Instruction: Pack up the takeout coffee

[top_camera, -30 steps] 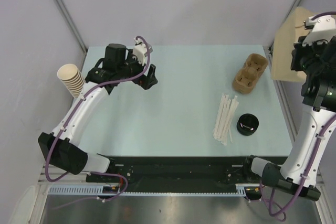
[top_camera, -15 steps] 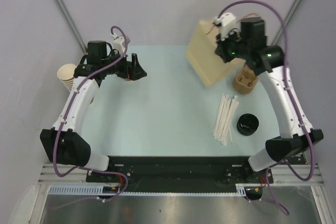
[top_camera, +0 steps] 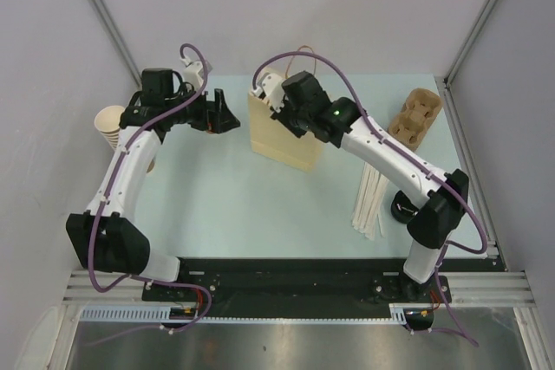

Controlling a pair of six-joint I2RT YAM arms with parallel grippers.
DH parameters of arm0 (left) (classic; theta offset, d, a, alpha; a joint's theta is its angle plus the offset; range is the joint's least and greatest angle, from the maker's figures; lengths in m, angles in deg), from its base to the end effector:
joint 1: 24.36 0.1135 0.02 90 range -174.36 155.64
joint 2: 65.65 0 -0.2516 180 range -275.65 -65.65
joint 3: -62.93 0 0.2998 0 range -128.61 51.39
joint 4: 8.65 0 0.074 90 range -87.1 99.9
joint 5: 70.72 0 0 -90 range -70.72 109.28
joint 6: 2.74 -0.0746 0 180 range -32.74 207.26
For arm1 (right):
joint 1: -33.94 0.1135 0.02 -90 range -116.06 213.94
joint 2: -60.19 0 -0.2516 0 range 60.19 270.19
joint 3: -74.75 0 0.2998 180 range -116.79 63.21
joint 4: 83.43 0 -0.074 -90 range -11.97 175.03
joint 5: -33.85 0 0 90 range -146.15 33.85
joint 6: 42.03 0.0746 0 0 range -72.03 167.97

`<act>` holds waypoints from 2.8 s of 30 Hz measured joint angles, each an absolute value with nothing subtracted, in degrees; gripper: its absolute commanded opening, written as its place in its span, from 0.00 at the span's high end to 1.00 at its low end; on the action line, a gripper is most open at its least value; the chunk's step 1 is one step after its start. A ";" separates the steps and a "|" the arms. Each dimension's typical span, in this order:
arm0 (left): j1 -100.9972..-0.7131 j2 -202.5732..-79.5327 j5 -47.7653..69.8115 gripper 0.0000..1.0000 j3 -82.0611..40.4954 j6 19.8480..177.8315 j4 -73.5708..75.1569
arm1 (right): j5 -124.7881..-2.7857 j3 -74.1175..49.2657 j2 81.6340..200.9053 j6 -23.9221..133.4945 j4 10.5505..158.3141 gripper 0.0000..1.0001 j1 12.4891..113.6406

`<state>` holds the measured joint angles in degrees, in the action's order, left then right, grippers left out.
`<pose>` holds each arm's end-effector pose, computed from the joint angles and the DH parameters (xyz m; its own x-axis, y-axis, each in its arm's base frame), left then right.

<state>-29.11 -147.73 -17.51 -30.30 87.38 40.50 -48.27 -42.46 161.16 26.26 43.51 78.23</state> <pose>0.3798 -0.0764 0.3383 -0.6147 0.0494 -0.7872 0.5353 0.7591 -0.3704 0.3465 0.3237 0.3557 -0.1718 -0.6794 -0.7133 -0.7283 0.5752 -0.3725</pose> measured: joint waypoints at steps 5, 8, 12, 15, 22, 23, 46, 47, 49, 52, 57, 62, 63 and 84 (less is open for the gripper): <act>-27.71 -147.75 -17.49 0.01 -29.95 87.49 40.44 | -43.17 -41.98 161.40 26.02 44.47 1.00 81.12; -27.32 -147.82 -17.58 0.00 -29.93 87.90 40.30 | -41.97 -41.28 161.33 26.04 45.08 0.85 81.29; -27.27 -148.60 -18.25 0.00 -29.93 88.78 40.26 | -42.04 -40.71 161.35 26.28 44.32 0.53 81.36; -27.27 -149.39 -18.43 0.01 -29.93 88.82 40.35 | -42.61 -40.73 161.35 26.48 43.20 0.40 81.42; -27.27 -149.76 -18.43 0.00 -30.65 88.74 41.64 | -47.09 -46.26 161.44 25.82 38.35 0.25 81.18; -27.27 -149.76 -18.43 0.01 -30.87 88.74 41.70 | -48.16 -48.21 161.44 25.62 37.98 0.24 80.92; -27.27 -149.50 -18.36 0.00 -31.22 89.81 38.23 | -71.57 -44.27 153.11 44.29 35.05 0.53 11.46; -27.27 -149.50 -18.39 0.01 -31.22 89.94 37.92 | -71.72 -43.27 153.97 44.70 34.86 0.54 10.74; -27.27 -149.50 -18.39 0.00 -31.22 90.35 37.55 | -72.13 -40.56 156.87 45.91 34.24 0.56 9.78; -27.27 -149.57 -18.39 0.01 -31.22 90.55 37.31 | -72.40 -38.98 159.30 47.00 34.24 0.59 10.06; -27.27 -149.76 -18.39 0.00 -31.22 90.92 36.85 | -72.44 -38.52 163.85 49.69 35.36 0.65 13.08; -27.27 -150.05 -18.39 0.00 -31.20 91.25 36.44 | -72.00 -38.46 167.12 53.03 38.09 0.68 16.90; -27.27 -150.09 -18.39 0.00 -31.20 91.34 36.44 | -71.92 -38.46 167.74 53.71 38.66 0.68 17.56; -27.27 -151.82 -18.43 0.01 -30.92 91.84 35.10 | -67.96 -36.19 170.95 56.24 43.36 0.68 17.14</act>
<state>-27.27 -151.82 -18.43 -30.92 91.84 35.10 -67.96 -36.19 170.95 56.24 43.36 17.14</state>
